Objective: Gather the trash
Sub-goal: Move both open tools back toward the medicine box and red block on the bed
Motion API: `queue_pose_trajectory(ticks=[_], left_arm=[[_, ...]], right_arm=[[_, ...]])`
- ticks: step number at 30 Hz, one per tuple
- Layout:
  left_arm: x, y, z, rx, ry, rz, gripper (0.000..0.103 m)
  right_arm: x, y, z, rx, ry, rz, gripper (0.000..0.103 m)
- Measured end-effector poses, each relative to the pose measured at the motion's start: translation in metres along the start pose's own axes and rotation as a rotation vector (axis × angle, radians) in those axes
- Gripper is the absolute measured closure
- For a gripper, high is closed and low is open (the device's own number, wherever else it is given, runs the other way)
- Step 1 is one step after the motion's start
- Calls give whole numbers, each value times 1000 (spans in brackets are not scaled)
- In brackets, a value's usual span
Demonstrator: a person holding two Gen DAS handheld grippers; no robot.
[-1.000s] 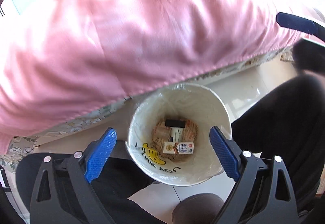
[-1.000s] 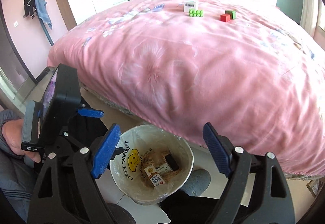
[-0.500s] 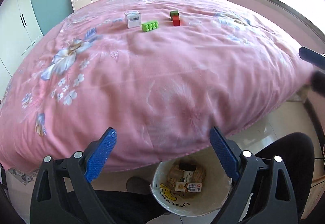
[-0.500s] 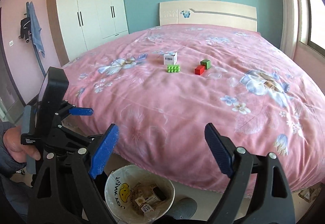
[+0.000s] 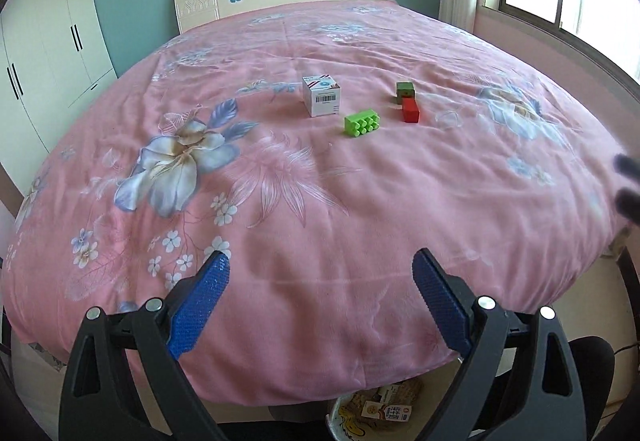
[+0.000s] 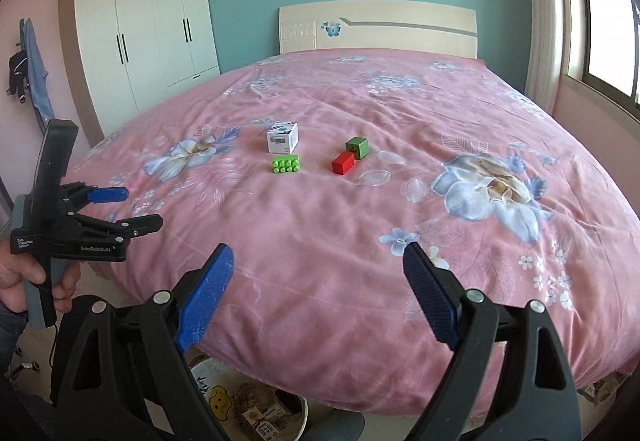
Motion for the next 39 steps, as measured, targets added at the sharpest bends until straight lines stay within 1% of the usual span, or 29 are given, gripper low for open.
queue_pose_trajectory(ticks=[4,9,10,12,19,21,25,29,32,33,37,39], left_arm=[[-21,11,-13,-13,-10,8,9],[-46,27,-26,-37,-15,22,9],[-51,31,-28,-38,-17,26,9],[-60,40,-31,-39,-19,21,9],[-87,70,-31,-17,-12,21,9],[-93,80,-29,-13,4,13,9],[-106,102,-27,-30,42,6,9],[-118,126,-33,-37,30,-22,9],[-128,140,-37,-21,11,-35,9],[-132,145,-37,-27,8,-40,9],[-147,158,-30,-17,14,-46,9],[-152,167,-25,-13,23,-61,9]], right_arm=[[-9,18,13,24,49,-16,18],[-19,42,21,38,75,-41,18],[-20,47,21,24,78,-50,18],[-24,56,23,41,80,-56,18],[-35,89,27,53,58,-80,18],[-38,100,28,54,53,-90,18],[-45,121,29,50,51,-105,18],[-52,144,31,46,57,-123,20],[-57,161,32,61,67,-137,20],[-59,166,32,66,70,-140,20],[-62,188,36,83,94,-163,20],[-63,198,39,94,102,-175,20]])
Point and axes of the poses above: each gripper's, at about its wrist camera, not at the fingertips, and y roughly the way its jaws point, z to its right, x to its underside, the point moved 4 cm from there along y, roughly the way its jaws point
